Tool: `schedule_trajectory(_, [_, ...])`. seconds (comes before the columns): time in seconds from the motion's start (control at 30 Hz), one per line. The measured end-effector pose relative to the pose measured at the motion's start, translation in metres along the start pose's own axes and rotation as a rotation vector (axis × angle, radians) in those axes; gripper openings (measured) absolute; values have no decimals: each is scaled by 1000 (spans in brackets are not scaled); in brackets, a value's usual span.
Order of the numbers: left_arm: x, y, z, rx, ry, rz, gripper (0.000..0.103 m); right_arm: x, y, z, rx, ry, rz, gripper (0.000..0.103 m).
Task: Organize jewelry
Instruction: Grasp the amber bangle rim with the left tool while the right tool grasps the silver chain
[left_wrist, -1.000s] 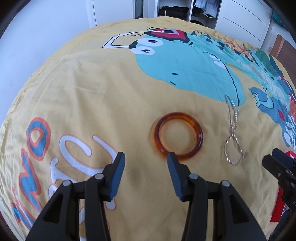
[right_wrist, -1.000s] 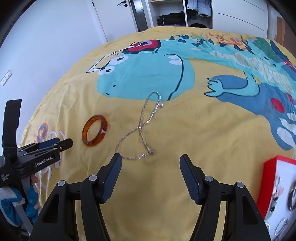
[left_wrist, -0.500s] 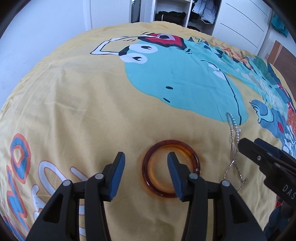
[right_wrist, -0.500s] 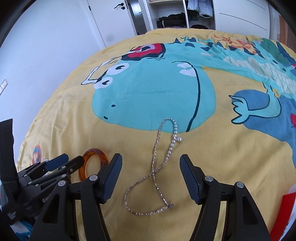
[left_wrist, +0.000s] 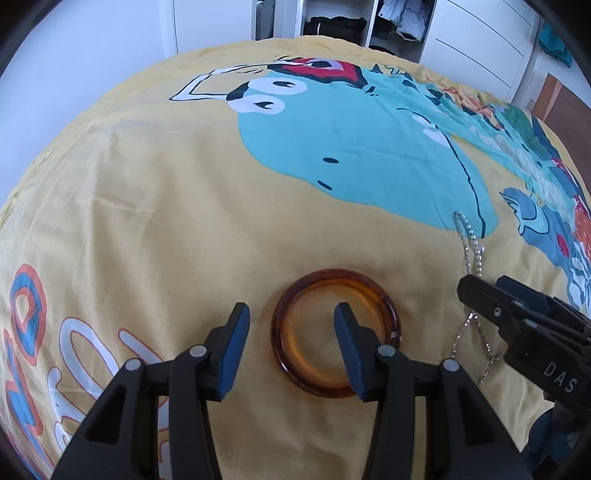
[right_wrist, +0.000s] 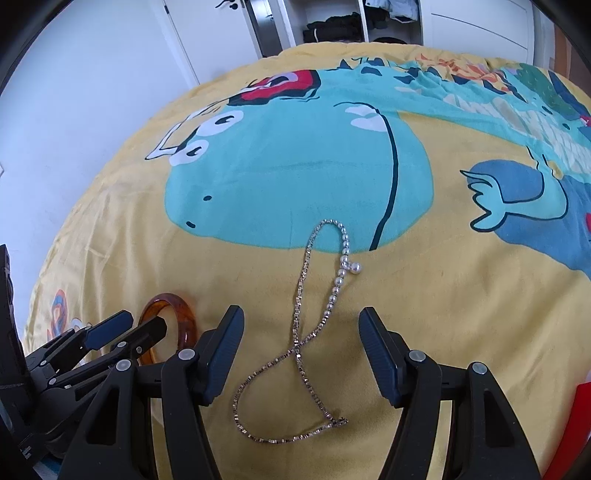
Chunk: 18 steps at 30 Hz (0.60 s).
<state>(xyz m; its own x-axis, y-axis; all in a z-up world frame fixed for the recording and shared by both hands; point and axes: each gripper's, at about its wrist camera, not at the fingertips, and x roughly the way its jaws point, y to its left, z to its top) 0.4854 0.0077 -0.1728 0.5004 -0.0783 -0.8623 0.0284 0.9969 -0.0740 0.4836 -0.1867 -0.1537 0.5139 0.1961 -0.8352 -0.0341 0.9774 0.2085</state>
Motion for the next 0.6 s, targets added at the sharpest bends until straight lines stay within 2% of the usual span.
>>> schedule_trajectory(0.27, [7, 1, -4, 1, 17, -6, 46, 12, 1, -6, -15, 30, -14, 63])
schedule_trajectory(0.37, [9, 3, -5, -7, 21, -18, 46, 15, -2, -6, -20, 38, -22, 55])
schedule_trajectory(0.43, [10, 6, -5, -20, 26, -36, 46, 16, -5, -7, -21, 42, -29, 45])
schedule_trajectory(0.6, [9, 12, -6, -43, 30, -69, 46, 14, -12, -11, -26, 48, -31, 33])
